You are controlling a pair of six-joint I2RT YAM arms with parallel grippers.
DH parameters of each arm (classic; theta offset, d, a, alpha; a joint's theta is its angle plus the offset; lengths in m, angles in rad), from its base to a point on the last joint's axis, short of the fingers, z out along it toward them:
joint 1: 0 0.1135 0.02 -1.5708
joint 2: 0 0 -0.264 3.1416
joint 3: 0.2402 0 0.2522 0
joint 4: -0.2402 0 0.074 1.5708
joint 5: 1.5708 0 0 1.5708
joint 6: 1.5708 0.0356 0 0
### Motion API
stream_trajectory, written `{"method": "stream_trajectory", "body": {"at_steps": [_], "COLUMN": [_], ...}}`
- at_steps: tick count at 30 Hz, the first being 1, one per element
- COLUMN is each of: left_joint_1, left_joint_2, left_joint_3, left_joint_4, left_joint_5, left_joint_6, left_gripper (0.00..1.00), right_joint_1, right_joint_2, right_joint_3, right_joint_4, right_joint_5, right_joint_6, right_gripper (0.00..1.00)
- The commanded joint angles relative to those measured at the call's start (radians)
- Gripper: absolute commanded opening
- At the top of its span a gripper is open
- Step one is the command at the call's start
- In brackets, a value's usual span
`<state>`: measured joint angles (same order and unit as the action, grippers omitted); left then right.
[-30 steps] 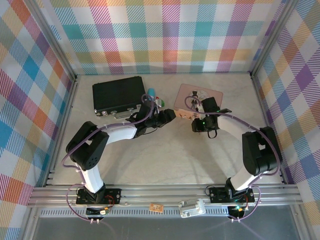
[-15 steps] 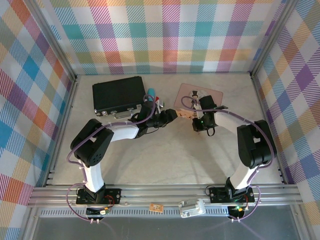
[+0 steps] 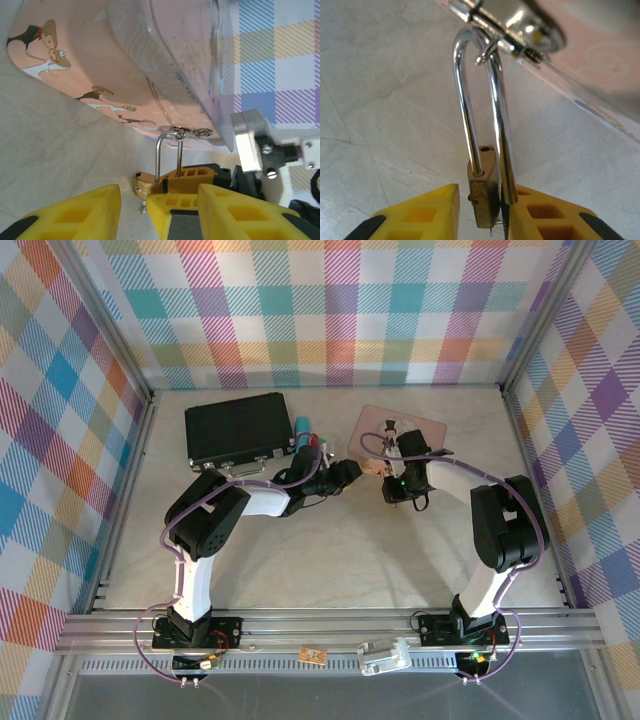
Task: Unlock a padlock with a key
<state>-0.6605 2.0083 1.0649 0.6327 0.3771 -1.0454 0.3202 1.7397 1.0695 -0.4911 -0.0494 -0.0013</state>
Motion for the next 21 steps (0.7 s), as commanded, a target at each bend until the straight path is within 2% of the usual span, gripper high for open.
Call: {"method": "stream_trajectory", "body": {"at_steps": [1,6,9,10,14,21], "left_joint_1": [-0.008,-0.011,-0.016,-0.017,-0.017,-0.019], "left_joint_2": [0.0,0.006,0.021,0.026,0.035,0.042], "left_joint_3": [0.026,0.021,0.027,0.028,0.023,0.023], "left_joint_4": [0.038,0.032,0.032,0.035,0.076,0.087], "left_joint_5": [0.009,0.015,0.019,0.02,0.019,0.007], "left_joint_6": [-0.009,-0.015,-0.013,-0.016,-0.027,-0.033], "left_gripper": [0.44,0.43,0.43,0.43,0.42,0.41], "right_joint_1": [0.004,0.003,0.003,0.003,0.002,0.002], "right_joint_2": [0.0,-0.002,-0.01,-0.007,0.047,0.08], "right_joint_3": [-0.002,-0.005,0.014,0.032,0.131,0.169], "right_joint_4": [-0.019,-0.025,-0.021,-0.032,-0.105,-0.046], "right_joint_5": [-0.023,-0.014,0.007,0.008,0.04,0.039], "right_joint_6": [0.001,-0.009,-0.103,-0.146,-0.313,-0.474], "right_gripper": [0.25,0.14,0.01,0.0,0.0,0.0]}}
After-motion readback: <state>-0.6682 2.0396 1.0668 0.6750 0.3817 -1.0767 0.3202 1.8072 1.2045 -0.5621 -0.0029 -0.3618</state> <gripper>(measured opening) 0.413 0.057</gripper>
